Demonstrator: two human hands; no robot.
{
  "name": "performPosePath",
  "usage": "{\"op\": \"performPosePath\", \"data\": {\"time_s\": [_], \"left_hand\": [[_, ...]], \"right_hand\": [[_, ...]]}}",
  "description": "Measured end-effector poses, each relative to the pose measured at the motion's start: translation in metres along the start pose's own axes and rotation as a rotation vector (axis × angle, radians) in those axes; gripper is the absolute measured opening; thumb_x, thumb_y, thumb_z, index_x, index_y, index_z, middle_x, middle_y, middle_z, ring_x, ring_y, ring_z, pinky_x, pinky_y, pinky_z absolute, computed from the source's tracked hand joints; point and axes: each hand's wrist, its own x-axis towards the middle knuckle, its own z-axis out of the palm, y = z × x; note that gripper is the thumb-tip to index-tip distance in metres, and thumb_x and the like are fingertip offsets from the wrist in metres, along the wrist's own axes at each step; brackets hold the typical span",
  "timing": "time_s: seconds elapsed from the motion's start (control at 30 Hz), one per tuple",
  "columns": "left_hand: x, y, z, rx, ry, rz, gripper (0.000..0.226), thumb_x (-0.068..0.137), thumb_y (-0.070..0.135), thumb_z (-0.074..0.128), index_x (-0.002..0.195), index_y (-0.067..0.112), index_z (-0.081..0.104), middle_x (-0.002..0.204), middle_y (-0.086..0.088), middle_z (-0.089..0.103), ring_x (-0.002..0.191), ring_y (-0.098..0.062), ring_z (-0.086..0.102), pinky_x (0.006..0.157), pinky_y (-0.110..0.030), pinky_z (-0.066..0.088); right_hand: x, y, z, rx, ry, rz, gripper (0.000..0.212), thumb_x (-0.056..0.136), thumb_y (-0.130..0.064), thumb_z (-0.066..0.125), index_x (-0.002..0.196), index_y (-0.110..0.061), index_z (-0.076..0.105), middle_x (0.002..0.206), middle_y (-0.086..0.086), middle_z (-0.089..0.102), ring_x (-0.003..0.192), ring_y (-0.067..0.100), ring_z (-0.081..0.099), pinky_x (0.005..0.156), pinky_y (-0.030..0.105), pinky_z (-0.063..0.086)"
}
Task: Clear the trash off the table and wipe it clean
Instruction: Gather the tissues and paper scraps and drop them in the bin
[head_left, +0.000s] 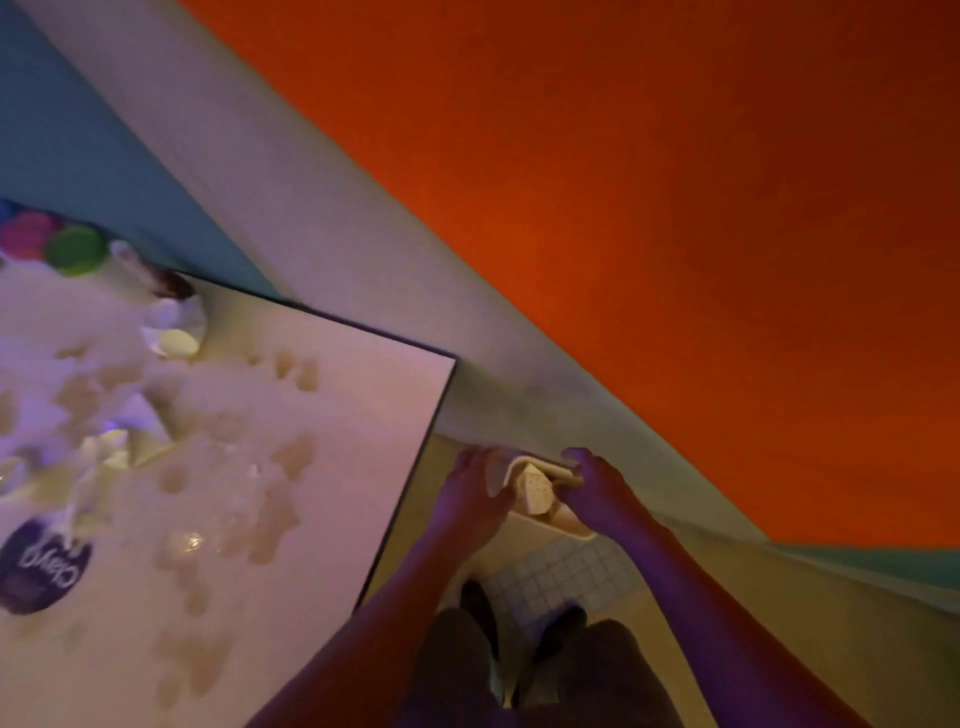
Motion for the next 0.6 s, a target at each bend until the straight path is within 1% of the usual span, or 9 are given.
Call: {"op": "performPosePath", "data": {"time_s": [0.07, 0.13, 0.2, 0.3, 0.4, 0.47, 0.6], "left_hand": [[-0.012, -0.002, -0.025, -0.023, 0.042, -0.002, 0.057, 0.088, 0.027, 0.07, 0.14, 0.018, 0.049, 0.144, -0.007, 0.045, 0.125, -0.023, 0.054, 0.094, -0.022, 0.039], [-0.027, -0.008, -0.05, -0.055, 0.096, -0.014, 0.057, 0.089, 0.03, 0.069, 0.141, 0.023, 0.049, 0.145, -0.003, 0.045, 0.125, -0.02, 0.054, 0.093, -0.021, 0.039], [-0.038, -0.016, -0.073, -0.082, 0.15, -0.022, 0.057, 0.089, 0.033, 0.068, 0.142, 0.026, 0.048, 0.146, 0.0, 0.043, 0.121, -0.02, 0.056, 0.094, -0.025, 0.043], [-0.058, -0.035, -0.104, -0.139, 0.242, -0.043, 0.052, 0.092, 0.034, 0.066, 0.141, 0.028, 0.049, 0.147, 0.0, 0.042, 0.119, -0.02, 0.057, 0.099, -0.033, 0.048], [-0.075, -0.059, -0.127, -0.18, 0.326, -0.112, 0.048, 0.092, 0.034, 0.065, 0.138, 0.029, 0.051, 0.146, 0.001, 0.042, 0.12, -0.02, 0.056, 0.1, -0.034, 0.047], [-0.09, -0.078, -0.141, -0.191, 0.382, -0.167, 0.048, 0.091, 0.035, 0.066, 0.137, 0.029, 0.052, 0.144, 0.001, 0.043, 0.119, -0.021, 0.056, 0.101, -0.034, 0.047], [-0.11, -0.111, -0.161, -0.184, 0.453, -0.242, 0.048, 0.09, 0.033, 0.067, 0.136, 0.027, 0.054, 0.143, -0.002, 0.044, 0.124, -0.022, 0.054, 0.103, -0.031, 0.043]], "right_hand": [[-0.01, -0.025, -0.005, -0.002, 0.002, -0.044, 0.056, 0.084, -0.025, 0.071, 0.136, -0.022, 0.051, 0.132, 0.011, 0.058, 0.122, 0.029, 0.056, 0.096, 0.035, 0.046], [-0.019, -0.053, -0.007, -0.008, -0.002, -0.107, 0.055, 0.085, -0.024, 0.071, 0.136, -0.021, 0.051, 0.132, 0.011, 0.059, 0.122, 0.027, 0.056, 0.096, 0.034, 0.045], [-0.025, -0.08, -0.007, -0.021, -0.004, -0.167, 0.056, 0.085, -0.023, 0.07, 0.137, -0.019, 0.05, 0.133, 0.01, 0.058, 0.124, 0.025, 0.055, 0.098, 0.033, 0.044], [-0.032, -0.124, -0.003, -0.062, -0.028, -0.252, 0.055, 0.085, -0.021, 0.067, 0.137, -0.019, 0.05, 0.134, 0.01, 0.057, 0.125, 0.025, 0.054, 0.101, 0.035, 0.045], [-0.034, -0.16, 0.006, -0.099, -0.041, -0.341, 0.051, 0.084, -0.019, 0.068, 0.133, -0.021, 0.054, 0.13, 0.009, 0.059, 0.123, 0.025, 0.055, 0.1, 0.035, 0.046], [-0.036, -0.183, 0.018, -0.113, -0.057, -0.394, 0.048, 0.086, -0.02, 0.069, 0.132, -0.021, 0.055, 0.131, 0.009, 0.058, 0.121, 0.025, 0.056, 0.098, 0.033, 0.045], [-0.038, -0.219, 0.04, -0.146, -0.1, -0.468, 0.044, 0.09, -0.023, 0.067, 0.132, -0.02, 0.055, 0.128, 0.01, 0.056, 0.114, 0.023, 0.058, 0.088, 0.026, 0.042]]}}
